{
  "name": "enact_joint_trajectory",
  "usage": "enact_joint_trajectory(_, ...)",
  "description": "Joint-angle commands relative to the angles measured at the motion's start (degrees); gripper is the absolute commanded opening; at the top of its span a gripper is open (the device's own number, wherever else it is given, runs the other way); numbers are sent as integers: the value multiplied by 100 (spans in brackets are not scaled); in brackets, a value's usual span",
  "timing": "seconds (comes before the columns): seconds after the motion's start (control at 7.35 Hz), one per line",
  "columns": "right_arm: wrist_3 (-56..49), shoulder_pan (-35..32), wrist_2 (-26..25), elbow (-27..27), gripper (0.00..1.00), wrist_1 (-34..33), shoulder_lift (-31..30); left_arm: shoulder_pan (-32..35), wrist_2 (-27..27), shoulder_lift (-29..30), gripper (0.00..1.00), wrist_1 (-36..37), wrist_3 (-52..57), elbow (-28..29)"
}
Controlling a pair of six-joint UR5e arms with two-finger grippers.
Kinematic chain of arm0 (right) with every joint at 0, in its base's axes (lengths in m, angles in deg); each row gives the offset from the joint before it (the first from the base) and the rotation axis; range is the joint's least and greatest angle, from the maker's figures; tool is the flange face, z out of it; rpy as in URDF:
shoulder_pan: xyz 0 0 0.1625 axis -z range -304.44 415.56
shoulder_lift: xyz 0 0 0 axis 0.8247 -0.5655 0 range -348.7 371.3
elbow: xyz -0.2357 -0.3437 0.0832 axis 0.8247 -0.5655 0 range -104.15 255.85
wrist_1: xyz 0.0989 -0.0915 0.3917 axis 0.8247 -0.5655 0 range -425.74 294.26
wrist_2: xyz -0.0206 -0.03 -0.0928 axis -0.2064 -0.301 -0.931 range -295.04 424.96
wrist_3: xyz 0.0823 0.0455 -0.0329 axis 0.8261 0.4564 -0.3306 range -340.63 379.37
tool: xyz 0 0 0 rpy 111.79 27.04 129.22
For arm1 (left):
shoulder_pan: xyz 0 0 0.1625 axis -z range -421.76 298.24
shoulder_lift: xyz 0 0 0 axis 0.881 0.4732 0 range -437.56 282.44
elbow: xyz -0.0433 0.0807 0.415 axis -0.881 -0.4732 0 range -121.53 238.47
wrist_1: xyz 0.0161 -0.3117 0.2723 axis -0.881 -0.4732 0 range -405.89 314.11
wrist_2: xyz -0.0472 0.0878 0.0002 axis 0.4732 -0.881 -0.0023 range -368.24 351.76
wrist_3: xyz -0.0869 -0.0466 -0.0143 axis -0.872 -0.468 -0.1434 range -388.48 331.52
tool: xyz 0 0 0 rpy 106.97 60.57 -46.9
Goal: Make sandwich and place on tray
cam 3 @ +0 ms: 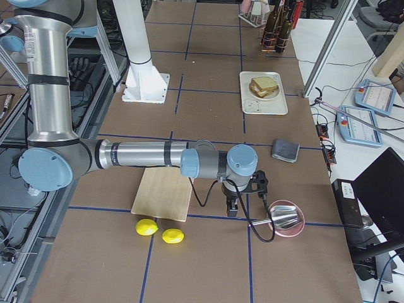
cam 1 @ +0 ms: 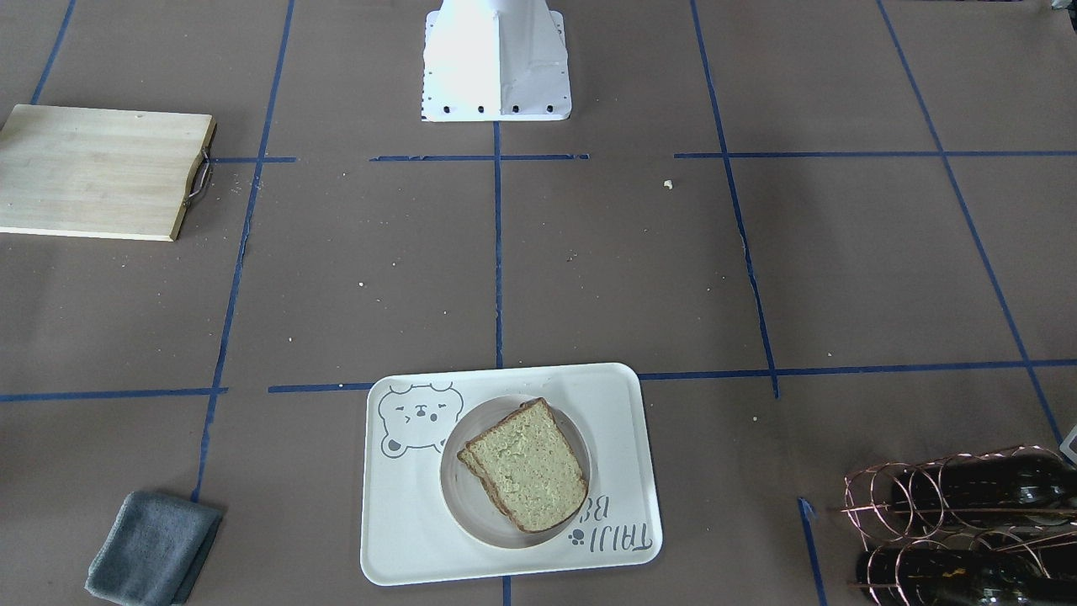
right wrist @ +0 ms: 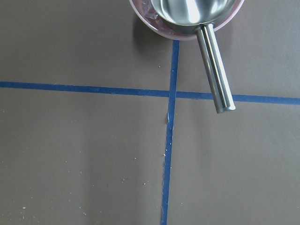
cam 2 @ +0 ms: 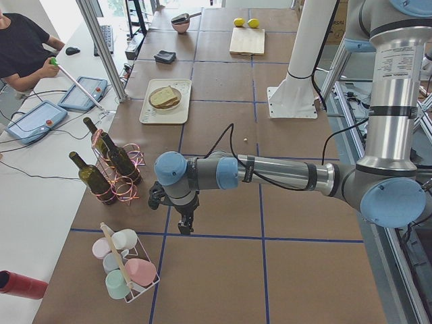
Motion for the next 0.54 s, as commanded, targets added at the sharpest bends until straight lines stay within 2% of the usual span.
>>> enact_joint_trajectory(0.0,6,-18,-1,-12,100,-8,-21,1,21,-16,100,-9,3,-6)
enact_joint_trajectory(0.41,-11,-88,8,-3,100,0,-196,1,21,-8,100,-9,-14,-15)
